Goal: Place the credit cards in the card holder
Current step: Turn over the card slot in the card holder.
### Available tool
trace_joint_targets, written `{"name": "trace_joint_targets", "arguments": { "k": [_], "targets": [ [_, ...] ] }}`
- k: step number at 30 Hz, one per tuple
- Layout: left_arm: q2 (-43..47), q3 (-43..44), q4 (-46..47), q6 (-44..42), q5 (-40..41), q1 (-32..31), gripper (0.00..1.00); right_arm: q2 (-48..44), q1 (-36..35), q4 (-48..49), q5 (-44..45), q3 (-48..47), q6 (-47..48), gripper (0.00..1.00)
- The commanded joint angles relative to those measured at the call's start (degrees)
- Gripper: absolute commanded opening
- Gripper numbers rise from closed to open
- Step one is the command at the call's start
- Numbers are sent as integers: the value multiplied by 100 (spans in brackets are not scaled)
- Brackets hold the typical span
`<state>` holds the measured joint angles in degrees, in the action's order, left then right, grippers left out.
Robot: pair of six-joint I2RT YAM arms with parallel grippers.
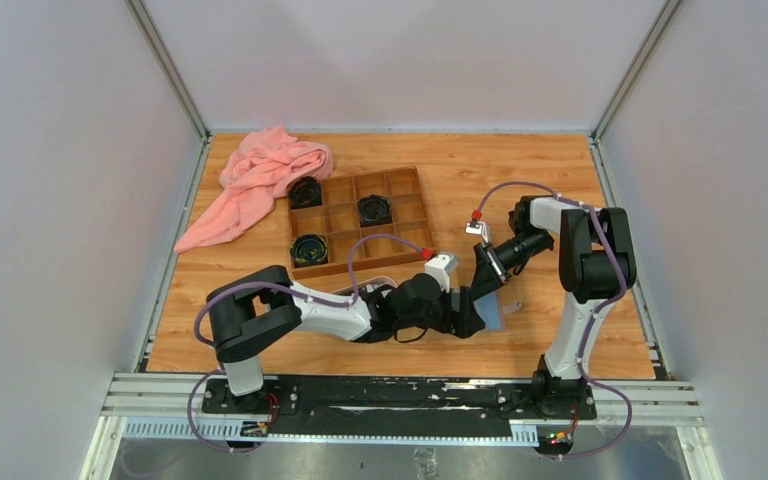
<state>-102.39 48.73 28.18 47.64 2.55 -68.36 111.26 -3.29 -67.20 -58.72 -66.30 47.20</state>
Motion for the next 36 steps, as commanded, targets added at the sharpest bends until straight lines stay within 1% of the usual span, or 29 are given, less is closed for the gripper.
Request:
{"name": "trace_joint_targets", "arguments": {
  "k": [1,7,11,14,17,19,22,26,29,32,34,36],
  "targets": [
    [-64,-43,128,153,60,106,88,115,-119,-237,-222,-137,164,38],
    [-127,-64,135,253,112,169,86,213,-143,-569,-506,-251,454,41],
    [-147,-70,135,298,115,190,82,282,-155,-674,-538,-301,553,42],
    [-176,-91,137,322,115,216,76,235,-156,-677,-523,-304,577,43],
    [-198,-122,152,355,106,239,66,154,-155,-666,-472,-319,597,43],
    [-207,-143,151,368,114,250,63,61,-150,-639,-414,-322,601,43],
    [-224,-191,152,398,131,273,54,-123,-114,-435,-249,-278,465,43],
    [-187,-298,144,420,222,295,50,-500,-1,97,131,-70,110,43],
    [-151,-361,143,442,286,321,48,-817,135,419,439,137,-62,43],
    [-196,-381,143,502,303,347,44,-1172,272,744,712,326,-155,43],
    [-242,-390,143,554,320,364,37,-1431,284,943,812,455,-133,41],
    [-270,-405,143,618,389,375,27,-1751,460,1047,812,579,-15,40]
  ]
}}
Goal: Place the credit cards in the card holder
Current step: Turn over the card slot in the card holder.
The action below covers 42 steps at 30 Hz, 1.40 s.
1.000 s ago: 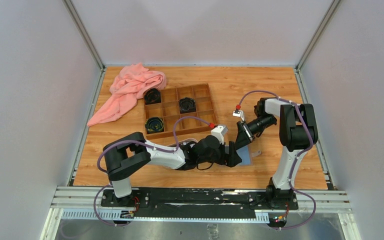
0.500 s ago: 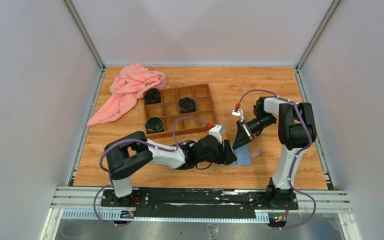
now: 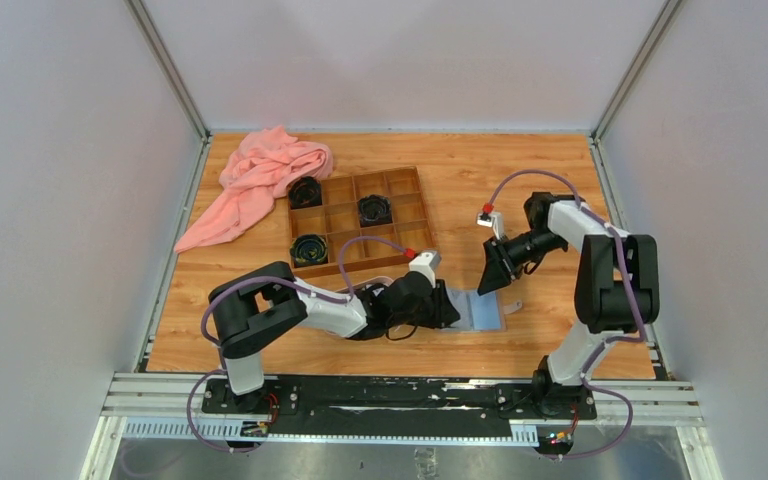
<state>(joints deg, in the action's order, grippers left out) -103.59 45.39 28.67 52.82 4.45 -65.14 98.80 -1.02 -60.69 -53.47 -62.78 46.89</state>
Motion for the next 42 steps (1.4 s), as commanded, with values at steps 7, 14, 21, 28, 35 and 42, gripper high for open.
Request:
{"name": "trace_joint_targets", "arguments": {
  "k": [7,14,21,28,35,42],
  "targets": [
    [-171,-140,95,296,524,81,4,-1815,260,754,-59,696,661,39],
    [-86,-273,104,693,1164,81,0,-2993,242,733,-618,1224,2188,41],
    [-31,-311,103,1016,1594,58,0,-3138,138,178,-814,711,2142,40],
    [489,-443,95,524,1719,-48,25,-3209,-159,305,-1016,1030,2233,40],
    [1520,-733,67,-383,1710,-149,33,-3272,-162,329,-902,1163,2276,41],
    [2927,-1046,-604,-1436,1606,-239,35,-3218,-171,338,-780,1105,2147,40]
  ]
}}
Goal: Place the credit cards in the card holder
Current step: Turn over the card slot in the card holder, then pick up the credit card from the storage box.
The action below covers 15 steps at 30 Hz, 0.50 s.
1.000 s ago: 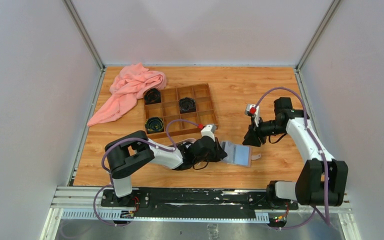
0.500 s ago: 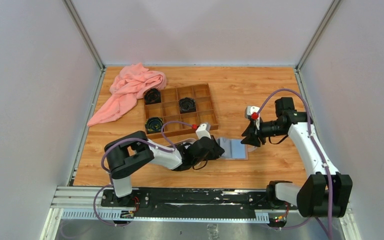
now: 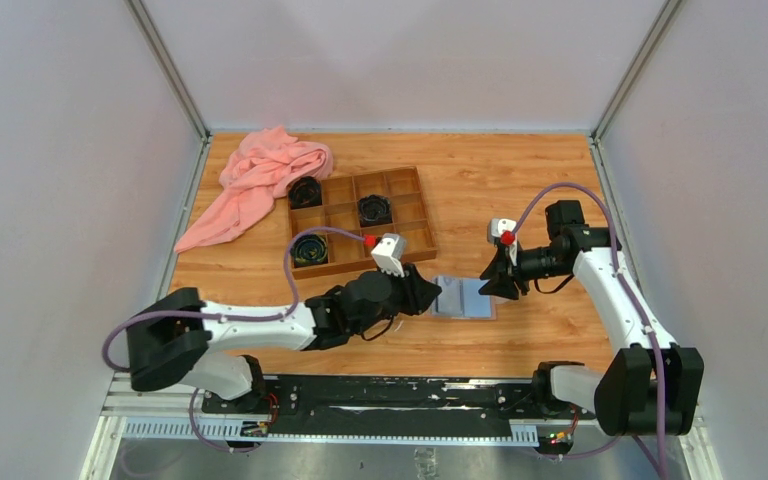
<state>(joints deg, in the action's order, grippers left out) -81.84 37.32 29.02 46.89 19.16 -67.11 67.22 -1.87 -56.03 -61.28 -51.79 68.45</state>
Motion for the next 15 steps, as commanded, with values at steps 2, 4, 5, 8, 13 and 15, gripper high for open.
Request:
{"name": "trace_joint_targets", "arguments": {
  "k": [2,4,5,8,13,15],
  "targets": [
    [1325,-334,-1298,-1096,394,-47,39,-88,-98,-127,15,-35,-104,40],
    [1868,-355,-2090,-1259,773,-39,47,-116,-117,-113,26,-79,-203,41],
    [2096,-338,-2511,-1299,955,-46,52,-116,-127,-104,32,-88,-247,41],
    [2563,-219,-3615,-1248,1395,-13,61,-77,-183,-39,90,-124,-425,41],
    [2948,-300,-3910,-786,896,385,88,62,-259,58,205,-189,-703,41],
    [2998,-375,-3783,-554,705,477,94,109,-283,92,276,-206,-805,41]
  ]
}}
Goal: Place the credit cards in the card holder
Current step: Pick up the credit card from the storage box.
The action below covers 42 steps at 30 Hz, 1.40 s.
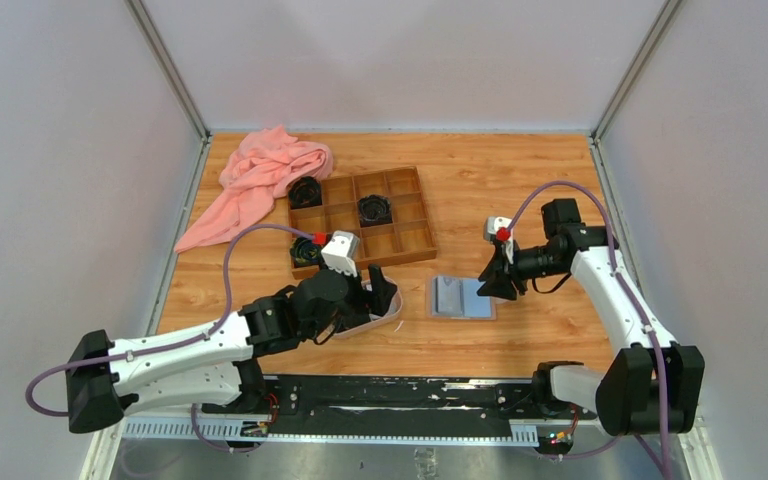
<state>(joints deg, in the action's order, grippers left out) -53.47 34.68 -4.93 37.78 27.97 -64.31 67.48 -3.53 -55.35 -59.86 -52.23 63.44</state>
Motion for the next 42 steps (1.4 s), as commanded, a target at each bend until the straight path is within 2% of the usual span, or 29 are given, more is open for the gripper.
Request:
{"name": "trace_joint_targets", "arguments": {
  "k": [1,8,15,20,23,33,38,42],
  "targets": [
    [176,-126,-359,440,-226,229,95,91,-121,45,175,-170,-351,41],
    [26,-109,-393,597,-241,261,91,173,-122,197,437,-174,-628,41],
    [-1105,461,-944,926,-44,261,82,296,-121,287,598,-147,-741,41],
    [-1357,257,-445,994,147,261,77,411,-130,296,654,-156,-772,40],
    [-1532,230,-353,945,322,261,77,459,-130,301,675,-156,-776,40],
    [-1874,804,-887,892,495,261,76,522,-130,306,817,-165,-833,40],
    [-2251,872,-983,1201,662,261,61,443,-131,306,835,-148,-851,40],
    [-2463,911,-1002,1372,735,261,61,448,-130,306,835,-139,-851,40]
  ]
}}
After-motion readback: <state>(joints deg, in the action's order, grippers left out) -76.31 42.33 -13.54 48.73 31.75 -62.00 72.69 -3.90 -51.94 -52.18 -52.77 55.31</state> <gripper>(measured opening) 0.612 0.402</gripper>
